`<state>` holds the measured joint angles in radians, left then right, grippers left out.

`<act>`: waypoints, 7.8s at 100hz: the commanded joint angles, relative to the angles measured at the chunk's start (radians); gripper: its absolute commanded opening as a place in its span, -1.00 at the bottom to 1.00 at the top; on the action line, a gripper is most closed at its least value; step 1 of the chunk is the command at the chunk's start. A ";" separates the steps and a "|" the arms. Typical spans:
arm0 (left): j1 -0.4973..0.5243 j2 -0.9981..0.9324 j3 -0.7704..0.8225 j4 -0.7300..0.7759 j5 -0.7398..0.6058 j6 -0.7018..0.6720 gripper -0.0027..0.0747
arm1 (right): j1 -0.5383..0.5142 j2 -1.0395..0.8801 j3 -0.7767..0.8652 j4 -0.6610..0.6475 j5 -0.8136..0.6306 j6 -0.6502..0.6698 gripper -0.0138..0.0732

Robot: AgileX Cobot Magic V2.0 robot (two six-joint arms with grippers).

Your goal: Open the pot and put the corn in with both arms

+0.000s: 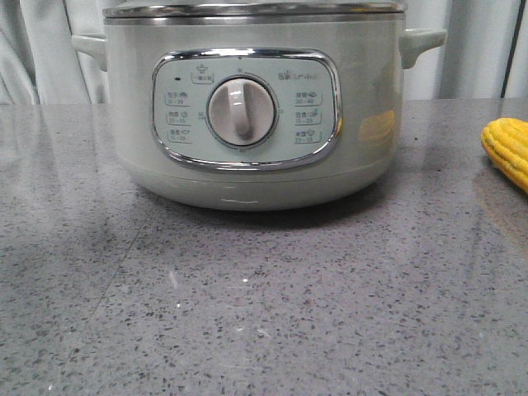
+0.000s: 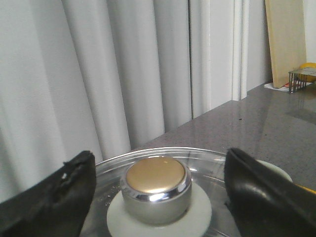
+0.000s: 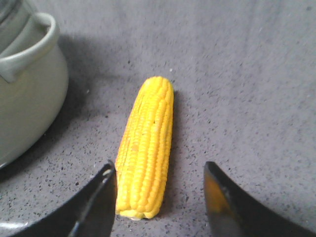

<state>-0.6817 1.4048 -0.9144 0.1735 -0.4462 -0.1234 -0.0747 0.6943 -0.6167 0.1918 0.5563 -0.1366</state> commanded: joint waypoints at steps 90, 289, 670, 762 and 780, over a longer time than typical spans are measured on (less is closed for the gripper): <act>0.004 0.135 -0.140 -0.070 -0.051 -0.009 0.38 | -0.008 0.533 -0.430 0.103 0.328 0.020 0.15; 0.358 -0.584 0.042 0.073 0.357 -0.006 -0.98 | 0.137 0.609 -0.969 0.081 0.669 0.022 -0.83; 0.445 -0.681 0.559 -0.183 -0.125 0.097 -0.98 | 0.508 0.742 -1.157 -0.076 0.373 0.075 -0.83; 0.445 -1.379 0.563 -0.196 0.682 0.097 -0.98 | 0.508 -0.030 -0.045 -0.192 -0.454 -0.005 -0.83; 0.445 -1.386 0.575 -0.197 0.675 0.097 -0.98 | 0.508 -0.209 0.170 -0.192 -0.596 -0.005 -0.83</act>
<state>-0.2405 0.0103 -0.3184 -0.0141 0.2999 -0.0197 0.4345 0.5636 -0.5057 0.0122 0.1237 -0.1303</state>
